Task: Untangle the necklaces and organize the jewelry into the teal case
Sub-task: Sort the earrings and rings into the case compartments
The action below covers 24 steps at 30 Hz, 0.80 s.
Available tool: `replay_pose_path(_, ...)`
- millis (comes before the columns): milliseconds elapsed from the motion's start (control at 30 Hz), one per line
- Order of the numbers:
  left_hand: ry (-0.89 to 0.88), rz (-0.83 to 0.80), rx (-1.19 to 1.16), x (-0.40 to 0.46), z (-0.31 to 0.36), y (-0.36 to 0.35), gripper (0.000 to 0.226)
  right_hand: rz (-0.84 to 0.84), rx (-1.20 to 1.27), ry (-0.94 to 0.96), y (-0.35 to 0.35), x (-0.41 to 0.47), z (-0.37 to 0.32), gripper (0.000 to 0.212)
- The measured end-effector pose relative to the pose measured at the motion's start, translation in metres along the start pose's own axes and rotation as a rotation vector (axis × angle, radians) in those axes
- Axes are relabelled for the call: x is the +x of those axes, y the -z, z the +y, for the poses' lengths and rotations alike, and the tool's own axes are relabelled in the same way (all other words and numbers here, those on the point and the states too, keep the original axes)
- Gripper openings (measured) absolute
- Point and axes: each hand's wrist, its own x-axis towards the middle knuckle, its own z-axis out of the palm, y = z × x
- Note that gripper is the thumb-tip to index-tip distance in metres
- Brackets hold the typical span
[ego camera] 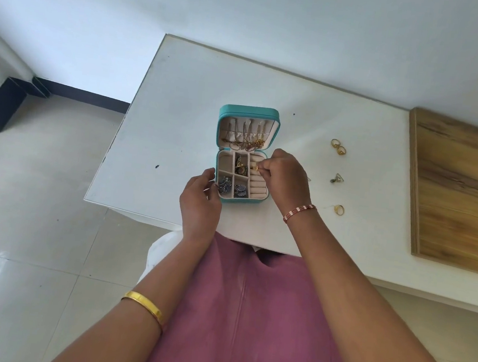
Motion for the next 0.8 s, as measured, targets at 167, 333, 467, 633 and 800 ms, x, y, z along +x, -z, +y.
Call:
replay_pose_path(167,-0.008,-0.008,0.012,0.0,-0.001,0.0,0.034,0.085,-0.004,0.032,-0.001,-0.01,-0.003,0.023)
replay_pose_path(333,-0.032,-0.01,0.034,0.001,-0.002,0.0,0.034,0.094,0.013,-0.009,-0.009,-0.017,-0.002,0.029)
replay_pose_path(467,-0.035,-0.004,0.032,0.0,-0.002,0.0,0.034,0.098,0.107,-0.049,-0.011,-0.018,0.0,0.027)
replay_pose_path(633,-0.059,-0.03,0.05,0.001,0.002,-0.003,0.035,0.332,0.395,-0.234,-0.004,-0.033,0.015,0.02)
replay_pose_path(800,-0.065,-0.052,0.064,0.005,0.005,-0.009,0.036,0.413,0.479,-0.53,0.003,-0.052,0.049,0.016)
